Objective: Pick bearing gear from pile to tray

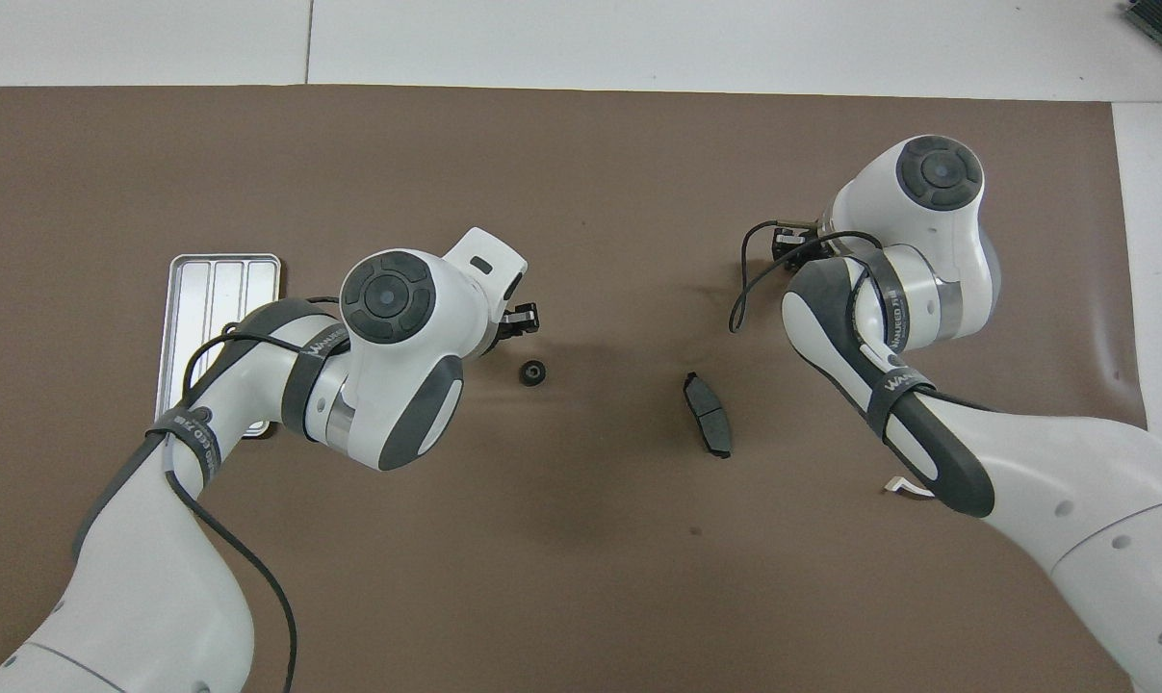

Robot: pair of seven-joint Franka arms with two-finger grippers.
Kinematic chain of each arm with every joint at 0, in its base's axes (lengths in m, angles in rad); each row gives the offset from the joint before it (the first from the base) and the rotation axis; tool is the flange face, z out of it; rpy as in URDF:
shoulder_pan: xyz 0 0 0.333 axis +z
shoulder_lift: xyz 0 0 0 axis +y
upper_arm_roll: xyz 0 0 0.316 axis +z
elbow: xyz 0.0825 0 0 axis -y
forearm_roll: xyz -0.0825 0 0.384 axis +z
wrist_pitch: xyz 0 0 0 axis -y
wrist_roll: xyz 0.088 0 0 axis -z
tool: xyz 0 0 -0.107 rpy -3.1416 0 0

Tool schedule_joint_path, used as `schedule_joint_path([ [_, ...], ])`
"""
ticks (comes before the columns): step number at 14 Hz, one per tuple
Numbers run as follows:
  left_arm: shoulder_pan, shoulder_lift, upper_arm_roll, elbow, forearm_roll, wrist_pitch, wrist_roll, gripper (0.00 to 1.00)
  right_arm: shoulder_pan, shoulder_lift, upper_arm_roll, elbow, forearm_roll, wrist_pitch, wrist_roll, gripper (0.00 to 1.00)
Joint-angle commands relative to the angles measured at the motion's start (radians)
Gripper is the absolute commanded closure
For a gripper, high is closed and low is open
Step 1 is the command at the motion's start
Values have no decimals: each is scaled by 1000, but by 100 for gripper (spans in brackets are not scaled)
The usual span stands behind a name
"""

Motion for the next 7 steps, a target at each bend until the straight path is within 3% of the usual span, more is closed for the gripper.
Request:
schedule_joint_path([
  [1, -27, -9, 15, -24, -2, 21, -18, 33, -19, -13, 13, -28, 21, 25, -36, 86],
  [3, -29, 15, 17, -23, -2, 25, -18, 33, -19, -15, 13, -22, 21, 24, -33, 99],
  [7, -41, 33, 17, -20, -2, 38, -15, 33, -14, -53, 14, -15, 21, 22, -29, 100],
])
